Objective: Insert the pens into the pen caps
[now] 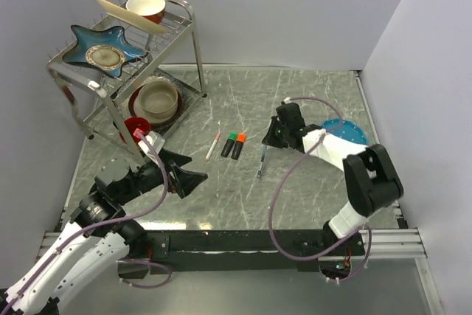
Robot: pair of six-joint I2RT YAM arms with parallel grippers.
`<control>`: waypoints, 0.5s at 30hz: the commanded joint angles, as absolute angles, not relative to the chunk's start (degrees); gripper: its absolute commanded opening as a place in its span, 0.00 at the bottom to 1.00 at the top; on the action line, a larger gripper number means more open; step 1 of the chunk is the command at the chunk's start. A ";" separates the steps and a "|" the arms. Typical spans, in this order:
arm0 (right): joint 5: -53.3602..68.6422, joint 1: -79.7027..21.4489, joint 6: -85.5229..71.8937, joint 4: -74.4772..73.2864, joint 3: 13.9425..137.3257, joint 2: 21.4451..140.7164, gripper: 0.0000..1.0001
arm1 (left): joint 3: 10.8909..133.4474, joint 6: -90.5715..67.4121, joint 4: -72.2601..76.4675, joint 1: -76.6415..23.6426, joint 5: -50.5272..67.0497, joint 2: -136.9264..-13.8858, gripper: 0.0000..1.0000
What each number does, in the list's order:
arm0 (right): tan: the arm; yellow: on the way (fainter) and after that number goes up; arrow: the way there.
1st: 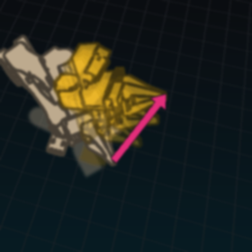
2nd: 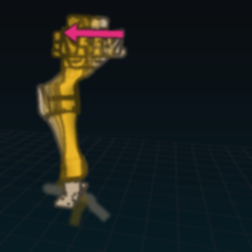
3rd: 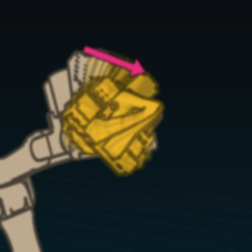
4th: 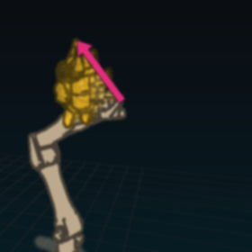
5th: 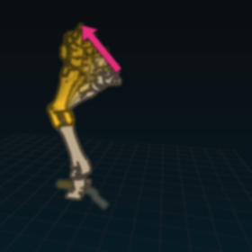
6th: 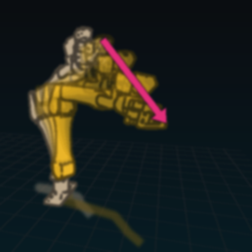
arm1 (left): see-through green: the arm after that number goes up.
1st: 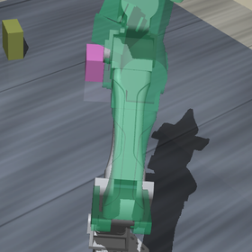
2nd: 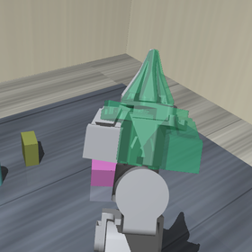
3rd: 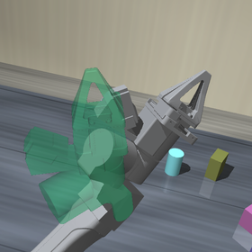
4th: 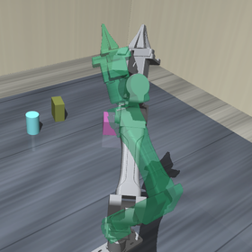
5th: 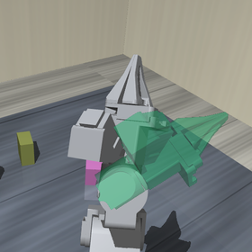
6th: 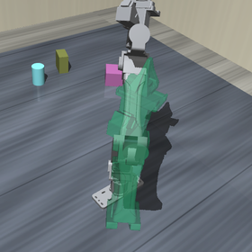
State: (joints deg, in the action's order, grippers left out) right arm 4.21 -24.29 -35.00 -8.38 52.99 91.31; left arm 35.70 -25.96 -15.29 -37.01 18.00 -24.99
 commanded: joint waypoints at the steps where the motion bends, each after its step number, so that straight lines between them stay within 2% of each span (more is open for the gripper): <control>1: 5.45 -22.41 -33.84 -5.72 57.65 95.79 0.07 | 36.21 -24.70 -15.03 -37.96 18.37 -23.03 0.99; 6: 6.33 -22.15 -36.38 -3.60 59.41 100.89 0.15 | 36.30 -24.35 -15.38 -38.58 17.23 -21.97 0.99; 9: 7.47 -22.06 -38.93 -2.29 59.76 103.17 0.26 | 36.30 -24.17 -15.64 -39.11 16.97 -21.89 0.99; 10: 7.12 -21.97 -39.20 -2.46 59.94 103.36 0.34 | 36.39 -24.26 -15.73 -39.20 16.70 -22.06 0.99; 13: 5.72 -21.71 -39.46 -3.16 59.94 102.92 0.46 | 36.30 -24.43 -15.91 -39.90 16.26 -22.06 0.99; 15: 5.28 -21.36 -38.94 -4.21 59.77 101.00 0.50 | 36.21 -24.52 -15.91 -40.51 16.08 -22.06 0.99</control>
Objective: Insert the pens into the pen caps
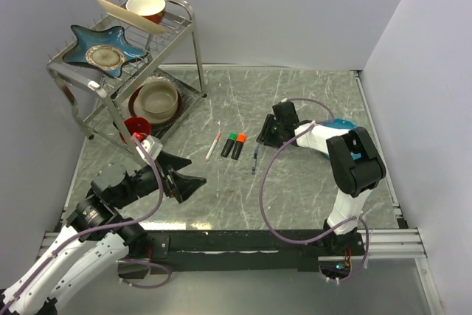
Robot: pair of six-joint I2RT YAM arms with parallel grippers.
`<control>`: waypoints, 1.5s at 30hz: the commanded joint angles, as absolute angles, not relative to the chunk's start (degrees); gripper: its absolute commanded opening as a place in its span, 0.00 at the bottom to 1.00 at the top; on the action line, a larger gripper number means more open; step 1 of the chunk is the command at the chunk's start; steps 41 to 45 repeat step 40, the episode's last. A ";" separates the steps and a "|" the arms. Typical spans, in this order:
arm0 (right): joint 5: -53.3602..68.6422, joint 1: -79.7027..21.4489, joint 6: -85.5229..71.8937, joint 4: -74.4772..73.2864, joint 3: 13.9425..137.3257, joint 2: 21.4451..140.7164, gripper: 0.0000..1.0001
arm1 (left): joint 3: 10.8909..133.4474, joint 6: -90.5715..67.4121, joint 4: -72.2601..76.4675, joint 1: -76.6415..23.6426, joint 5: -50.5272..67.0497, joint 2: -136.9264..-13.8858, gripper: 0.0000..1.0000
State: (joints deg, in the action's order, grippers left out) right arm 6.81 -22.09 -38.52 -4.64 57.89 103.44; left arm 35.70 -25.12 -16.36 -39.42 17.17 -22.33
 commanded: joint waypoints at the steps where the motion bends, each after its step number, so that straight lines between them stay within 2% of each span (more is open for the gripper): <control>1: 4.84 -21.36 -38.67 -4.74 59.77 100.03 0.55 | 36.12 -24.35 -15.82 -40.78 16.26 -22.06 0.99; 4: 2.90 -21.36 -37.79 -6.85 57.84 94.06 0.73 | 36.12 -24.17 -15.91 -41.48 16.00 -21.80 0.99; 6: 1.76 -21.45 -37.10 -7.03 54.33 87.58 0.79 | 36.12 -24.43 -16.00 -41.83 15.38 -21.62 0.99; 9: 1.67 -21.80 -35.52 -7.56 49.23 77.55 0.99 | 36.04 -24.35 -16.00 -41.92 14.77 -21.62 0.99; 10: 1.50 -22.06 -35.07 -7.99 48.09 74.74 1.00 | 36.04 -24.43 -16.00 -41.92 14.68 -21.80 0.99; 17: 4.57 -25.13 -33.22 -16.25 41.75 46.99 1.00 | 36.21 -24.43 -16.17 -42.19 13.63 -22.32 0.99; 23: 10.19 -25.49 -33.76 -23.19 42.80 32.63 1.00 | 36.12 -24.87 -16.52 -42.19 10.99 -20.13 0.99; 30: 16.17 -25.57 -31.99 -28.21 43.95 29.27 1.00 | 36.21 -25.66 -16.61 -42.19 6.51 -17.05 0.99; 45: 19.77 -25.58 -30.76 -25.76 42.28 27.07 1.00 | 36.12 -25.93 -16.96 -42.19 4.83 -16.26 0.99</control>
